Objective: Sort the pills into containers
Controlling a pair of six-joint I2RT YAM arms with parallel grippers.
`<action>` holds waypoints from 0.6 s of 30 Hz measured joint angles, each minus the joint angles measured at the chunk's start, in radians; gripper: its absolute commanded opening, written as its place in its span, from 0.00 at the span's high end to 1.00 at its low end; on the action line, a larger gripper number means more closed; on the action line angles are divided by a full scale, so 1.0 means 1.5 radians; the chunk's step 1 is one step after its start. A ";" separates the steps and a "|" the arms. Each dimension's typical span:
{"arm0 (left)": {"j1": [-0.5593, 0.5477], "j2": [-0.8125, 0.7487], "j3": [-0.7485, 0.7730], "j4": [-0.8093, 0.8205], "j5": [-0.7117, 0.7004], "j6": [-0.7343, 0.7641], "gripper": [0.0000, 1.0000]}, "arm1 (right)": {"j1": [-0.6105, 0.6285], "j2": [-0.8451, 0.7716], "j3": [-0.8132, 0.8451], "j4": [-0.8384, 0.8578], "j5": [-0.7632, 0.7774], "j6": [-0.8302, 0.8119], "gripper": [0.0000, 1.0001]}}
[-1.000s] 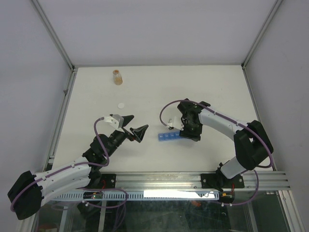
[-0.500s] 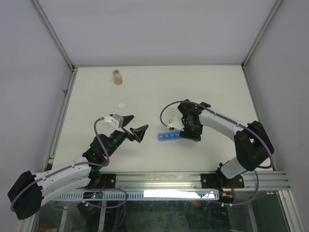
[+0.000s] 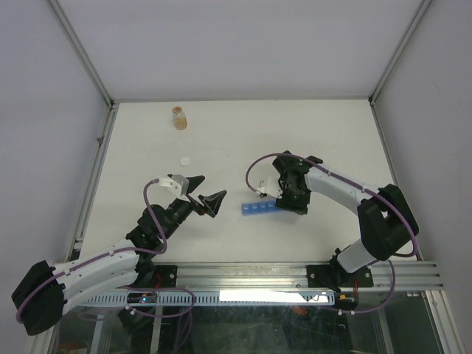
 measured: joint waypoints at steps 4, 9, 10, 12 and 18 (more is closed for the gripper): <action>0.000 0.000 0.000 0.000 0.000 0.000 0.01 | 0.000 0.000 0.004 -0.010 -0.002 0.003 1.00; 0.000 0.001 0.000 0.000 0.000 0.000 0.01 | 0.000 -0.001 0.008 -0.015 -0.001 0.005 1.00; 0.000 0.001 0.000 0.000 0.000 0.000 0.01 | 0.000 -0.001 0.007 -0.010 0.003 0.003 1.00; 0.004 0.001 0.000 0.000 0.001 0.000 0.01 | 0.000 -0.001 0.009 -0.015 0.001 0.006 1.00; 0.004 0.002 0.000 0.000 0.001 0.000 0.01 | 0.000 0.000 0.007 -0.016 0.002 0.010 1.00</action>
